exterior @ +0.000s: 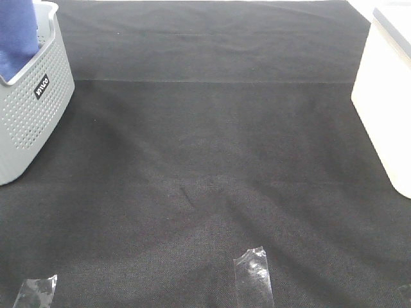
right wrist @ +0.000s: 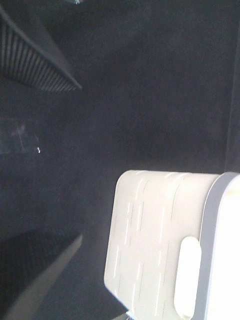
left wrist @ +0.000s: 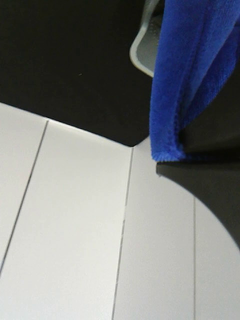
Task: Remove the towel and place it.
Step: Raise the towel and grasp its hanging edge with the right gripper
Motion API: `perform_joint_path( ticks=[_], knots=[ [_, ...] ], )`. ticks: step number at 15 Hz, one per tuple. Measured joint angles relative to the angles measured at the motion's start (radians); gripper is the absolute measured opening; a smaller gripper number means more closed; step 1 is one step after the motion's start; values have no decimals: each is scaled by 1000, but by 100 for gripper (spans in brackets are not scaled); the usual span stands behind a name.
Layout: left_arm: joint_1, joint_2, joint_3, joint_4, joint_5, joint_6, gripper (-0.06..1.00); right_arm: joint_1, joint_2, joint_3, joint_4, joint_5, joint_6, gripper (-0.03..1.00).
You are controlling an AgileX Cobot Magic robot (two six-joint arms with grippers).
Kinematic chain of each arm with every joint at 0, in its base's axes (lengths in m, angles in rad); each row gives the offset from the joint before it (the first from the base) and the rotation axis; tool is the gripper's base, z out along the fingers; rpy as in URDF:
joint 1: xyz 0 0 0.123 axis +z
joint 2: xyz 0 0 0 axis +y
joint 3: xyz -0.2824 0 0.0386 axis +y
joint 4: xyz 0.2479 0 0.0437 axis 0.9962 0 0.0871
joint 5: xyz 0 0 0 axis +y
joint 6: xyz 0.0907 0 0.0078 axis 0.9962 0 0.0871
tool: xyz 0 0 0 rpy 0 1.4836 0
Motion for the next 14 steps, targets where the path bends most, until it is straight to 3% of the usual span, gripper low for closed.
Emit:
perform_joint_path(
  ticks=[2, 5, 8, 12, 14],
  knots=[
    [-70, -25, 0, 24, -2, 0, 0, 0, 59, -12, 89, -47, -91, 75],
    [-165, -32, 0, 32, 5, 0, 0, 0, 230, -13, 382, -205, -352, 75],
    [-258, -32, 0, 33, 43, 1, 0, 0, 477, -13, 733, -281, -765, 75],
    [-365, -32, 0, 33, 171, 1, 0, 0, 835, -13, 1191, -281, -1354, 74],
    [-420, -32, 0, 7, 201, 2, 0, 0, 999, -13, 1402, -234, -1642, 68]
  ],
)
